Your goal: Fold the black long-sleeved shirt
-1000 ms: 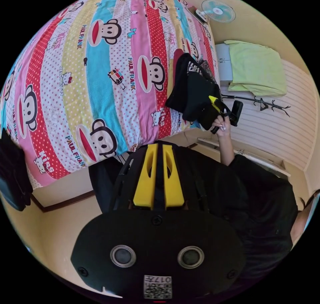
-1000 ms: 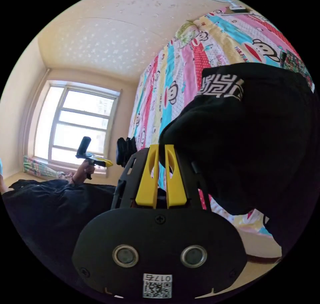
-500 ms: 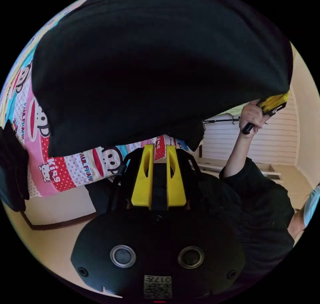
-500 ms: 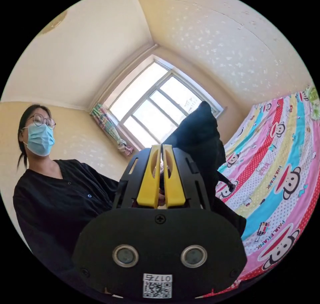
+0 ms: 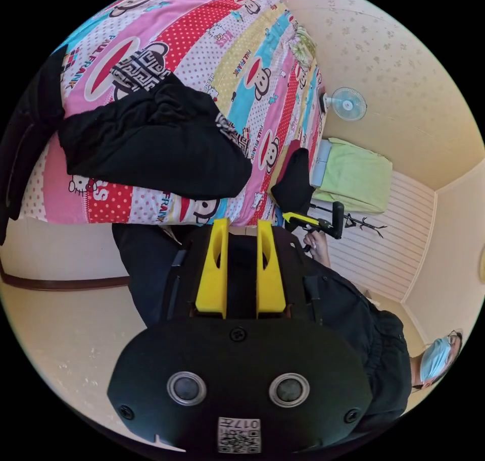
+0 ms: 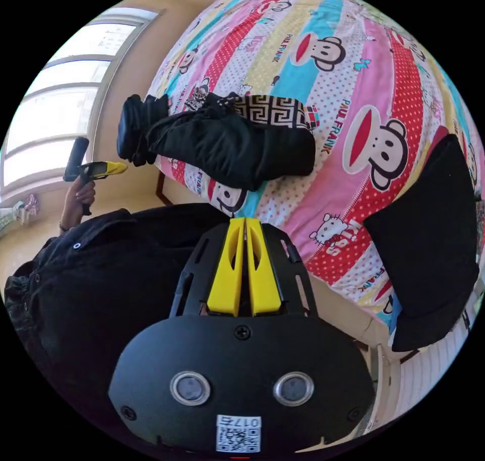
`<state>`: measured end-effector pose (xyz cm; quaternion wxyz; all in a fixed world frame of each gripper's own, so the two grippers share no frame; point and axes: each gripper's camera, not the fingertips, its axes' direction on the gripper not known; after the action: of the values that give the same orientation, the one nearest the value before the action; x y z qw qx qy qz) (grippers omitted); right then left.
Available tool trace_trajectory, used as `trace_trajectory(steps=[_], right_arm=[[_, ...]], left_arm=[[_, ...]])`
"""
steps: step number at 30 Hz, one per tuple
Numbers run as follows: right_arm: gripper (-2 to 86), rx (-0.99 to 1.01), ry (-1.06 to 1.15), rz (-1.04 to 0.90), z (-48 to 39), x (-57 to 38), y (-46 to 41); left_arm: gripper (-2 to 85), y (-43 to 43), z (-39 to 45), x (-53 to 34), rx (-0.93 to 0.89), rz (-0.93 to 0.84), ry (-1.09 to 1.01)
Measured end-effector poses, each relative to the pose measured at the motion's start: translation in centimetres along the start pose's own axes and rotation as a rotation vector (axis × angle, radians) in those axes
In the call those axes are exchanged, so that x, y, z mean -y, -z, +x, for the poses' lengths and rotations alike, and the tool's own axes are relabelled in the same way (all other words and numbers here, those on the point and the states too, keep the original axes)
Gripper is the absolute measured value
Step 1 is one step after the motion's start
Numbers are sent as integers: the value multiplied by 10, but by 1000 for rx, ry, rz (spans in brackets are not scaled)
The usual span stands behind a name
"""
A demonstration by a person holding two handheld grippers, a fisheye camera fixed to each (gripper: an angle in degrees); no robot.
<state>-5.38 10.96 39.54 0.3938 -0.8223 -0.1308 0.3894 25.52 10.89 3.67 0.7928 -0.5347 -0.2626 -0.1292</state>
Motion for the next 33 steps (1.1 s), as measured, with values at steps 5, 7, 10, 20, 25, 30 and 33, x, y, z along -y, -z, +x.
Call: trace_trajectory(steps=[5,7,10,20,25,30,33], right_arm=[[2,154,-199,110,12,-6,8],[2,255,-215,184,11,1,20],[3,292,-240,248,0,13,35],[3,223,-288,128,-63,53,19],[5,181,-289,30,-88,89,7],[11,250,-283,62,-101,144,12],[25,342,-268,157,-111,183,18]], left_arm=[[103,10,1,64,135,-89,-49],[109,17,3,91,200,-103,-67],[112,27,8,138,237,-136,-99],[125,57,-64,233,365,-61,3],[109,24,-87,250,250,-199,-24],[41,-2,-111,226,195,-256,14],[33,0,-83,188,76,-251,-202]])
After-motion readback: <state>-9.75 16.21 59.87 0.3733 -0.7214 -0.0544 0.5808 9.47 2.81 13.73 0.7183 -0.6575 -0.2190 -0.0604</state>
